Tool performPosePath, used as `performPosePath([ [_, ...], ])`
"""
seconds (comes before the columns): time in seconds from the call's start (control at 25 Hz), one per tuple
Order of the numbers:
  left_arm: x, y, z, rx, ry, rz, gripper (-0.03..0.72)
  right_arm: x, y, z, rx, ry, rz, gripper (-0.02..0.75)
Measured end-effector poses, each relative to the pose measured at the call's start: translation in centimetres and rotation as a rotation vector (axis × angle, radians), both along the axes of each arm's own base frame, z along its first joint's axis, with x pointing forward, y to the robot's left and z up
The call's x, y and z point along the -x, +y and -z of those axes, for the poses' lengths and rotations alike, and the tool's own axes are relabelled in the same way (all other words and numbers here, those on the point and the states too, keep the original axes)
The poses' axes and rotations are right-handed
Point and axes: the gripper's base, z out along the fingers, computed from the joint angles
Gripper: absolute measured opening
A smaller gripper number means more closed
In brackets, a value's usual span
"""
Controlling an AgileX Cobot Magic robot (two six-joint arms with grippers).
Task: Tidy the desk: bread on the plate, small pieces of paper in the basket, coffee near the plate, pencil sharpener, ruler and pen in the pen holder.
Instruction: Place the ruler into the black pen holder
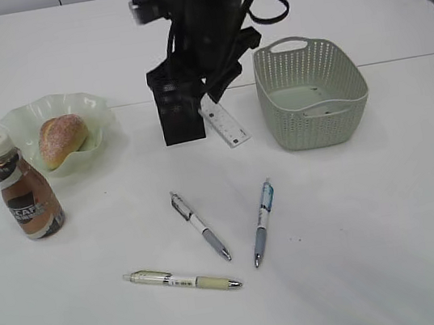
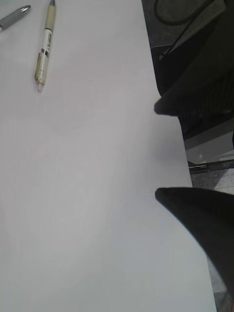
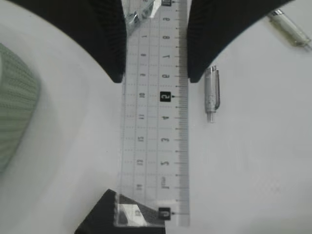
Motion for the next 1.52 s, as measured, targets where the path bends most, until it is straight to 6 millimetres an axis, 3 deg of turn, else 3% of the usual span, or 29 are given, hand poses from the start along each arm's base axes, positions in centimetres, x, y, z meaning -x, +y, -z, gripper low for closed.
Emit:
performPosePath([
  [0.36,0.0,-0.1,0.0,0.01,0.001,0.0,0.353,3.7,-1.9,-7.8,-0.105,-0.081,0.052,0.252],
  [0.6,0.0,-0.1,0.0,0.017,0.002,0.001,0.353,5.9,-3.7,-10.5,-0.086,-0.127,0.075,0.252],
  [0.8,0.0,-0.2,0.0,0.024,0.003,0.001,0.353,9.0,-5.6,-11.8,-0.081,-0.13,0.076,0.252],
  [0.92,0.0,-0.4,0.0,0.041,0.005,0.002,0.353,11.1,-7.0,-13.0,-0.125,-0.255,0.053,0.252],
  [1.2,0.1,-0.7,-0.1,0.079,0.01,0.003,0.353,15.1,-9.8,-13.3,-0.208,-0.613,-0.02,0.251],
  [1.36,0.1,-0.7,-0.1,0.081,0.01,0.003,0.353,14.6,-9.5,-11.6,-0.186,-0.754,-0.103,0.251],
  [1.52,0.1,-0.7,-0.1,0.081,0.01,0.003,0.353,12.7,-8.1,-9.4,-0.181,-0.799,-0.165,0.251],
])
